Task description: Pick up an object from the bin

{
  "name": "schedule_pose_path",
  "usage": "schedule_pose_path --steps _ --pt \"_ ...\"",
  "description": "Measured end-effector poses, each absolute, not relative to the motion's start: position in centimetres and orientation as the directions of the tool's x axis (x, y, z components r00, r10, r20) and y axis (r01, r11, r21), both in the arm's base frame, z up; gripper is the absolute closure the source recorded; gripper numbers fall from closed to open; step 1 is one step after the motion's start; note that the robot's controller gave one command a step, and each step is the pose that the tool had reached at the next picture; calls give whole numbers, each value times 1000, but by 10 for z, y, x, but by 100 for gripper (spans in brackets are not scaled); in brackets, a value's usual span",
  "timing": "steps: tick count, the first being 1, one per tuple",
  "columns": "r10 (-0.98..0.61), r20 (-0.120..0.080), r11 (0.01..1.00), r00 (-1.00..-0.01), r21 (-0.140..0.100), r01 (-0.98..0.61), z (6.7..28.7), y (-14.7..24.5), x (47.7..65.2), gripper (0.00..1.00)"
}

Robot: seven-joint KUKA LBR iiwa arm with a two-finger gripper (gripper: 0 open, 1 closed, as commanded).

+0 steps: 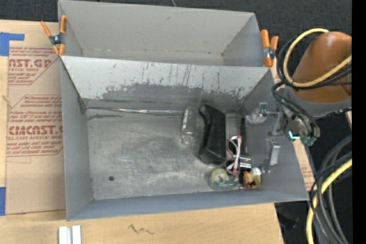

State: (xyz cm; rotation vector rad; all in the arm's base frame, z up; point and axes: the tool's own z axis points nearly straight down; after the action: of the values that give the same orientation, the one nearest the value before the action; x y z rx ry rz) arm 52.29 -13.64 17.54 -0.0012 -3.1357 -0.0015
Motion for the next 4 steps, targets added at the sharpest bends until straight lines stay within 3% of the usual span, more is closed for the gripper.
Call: schedule_pose_path --steps 1,2,3,4 --pt "-1 -2 1000 -1000 -1 -1 179 -136 525 0" --pt "-259 -22 966 -966 -9 -259 82 -103 513 100" --pt "-259 16 966 -966 2 -259 76 -104 503 0" --pt "-259 -1 966 -966 1 -259 77 -101 507 100"
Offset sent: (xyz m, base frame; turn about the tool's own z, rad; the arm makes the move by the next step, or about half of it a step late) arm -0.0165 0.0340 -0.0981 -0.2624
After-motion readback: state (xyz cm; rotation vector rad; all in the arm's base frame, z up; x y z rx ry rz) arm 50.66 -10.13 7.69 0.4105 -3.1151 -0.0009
